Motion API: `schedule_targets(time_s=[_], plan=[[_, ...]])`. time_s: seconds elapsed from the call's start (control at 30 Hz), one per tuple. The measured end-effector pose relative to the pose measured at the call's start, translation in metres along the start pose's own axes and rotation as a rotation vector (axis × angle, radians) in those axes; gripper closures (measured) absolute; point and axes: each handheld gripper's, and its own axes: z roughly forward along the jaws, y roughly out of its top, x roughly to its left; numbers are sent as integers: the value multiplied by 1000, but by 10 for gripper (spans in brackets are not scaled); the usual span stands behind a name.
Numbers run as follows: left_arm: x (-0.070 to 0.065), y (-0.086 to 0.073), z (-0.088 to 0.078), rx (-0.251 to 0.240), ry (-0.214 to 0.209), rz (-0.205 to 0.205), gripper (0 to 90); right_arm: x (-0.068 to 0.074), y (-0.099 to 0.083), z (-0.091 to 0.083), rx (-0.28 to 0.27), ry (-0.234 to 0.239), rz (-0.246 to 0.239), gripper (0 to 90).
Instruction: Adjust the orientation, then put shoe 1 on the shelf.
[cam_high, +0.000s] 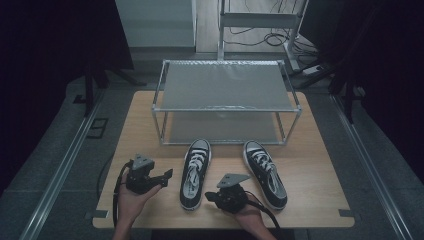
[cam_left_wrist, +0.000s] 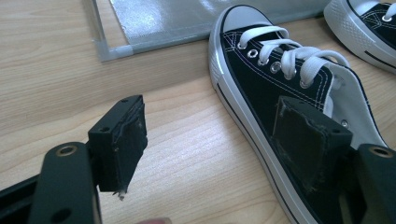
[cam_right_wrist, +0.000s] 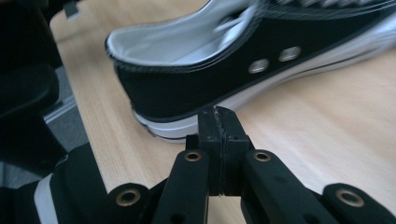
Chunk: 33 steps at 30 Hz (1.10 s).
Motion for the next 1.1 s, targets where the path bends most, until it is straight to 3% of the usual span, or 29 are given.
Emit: schedule_targets(time_s=[0.1, 0.33, 0.5, 0.57, 0.63, 0.67, 0.7, 0.8, 0.83, 1.0, 1.1], plan=[[2, 0, -1, -1, 2, -3, 266, 6, 0, 17, 14, 7, -9, 900], [6, -1, -1, 1, -6, -12, 259, 11, 11, 41, -6, 90, 2, 899], [3, -1, 0, 18, -22, 6, 250, 15, 13, 45, -12, 91, -16, 897], [1, 0, 1, 23, -33, 11, 237, 13, 12, 40, -26, 96, -12, 860], [-1, 1, 1, 27, -49, 11, 232, 10, 13, 28, -51, 64, -20, 806], [-3, 2, 2, 29, -61, 11, 225, 6, 14, 14, -86, 18, -18, 707], [-3, 2, 2, 29, -61, 11, 222, 6, 14, 14, -86, 18, -18, 707], [-7, 4, 2, 32, -73, 17, 220, -1, 15, -9, -140, -66, -20, 552], [-10, 5, 2, 35, -79, 20, 211, -8, 15, -23, -167, -91, 4, 468], [-21, 10, 4, 69, -126, 35, 178, -20, 14, -47, -195, -113, 48, 357], [-27, 14, 11, 97, -134, 55, 154, -28, 12, -61, -215, -129, 72, 350]])
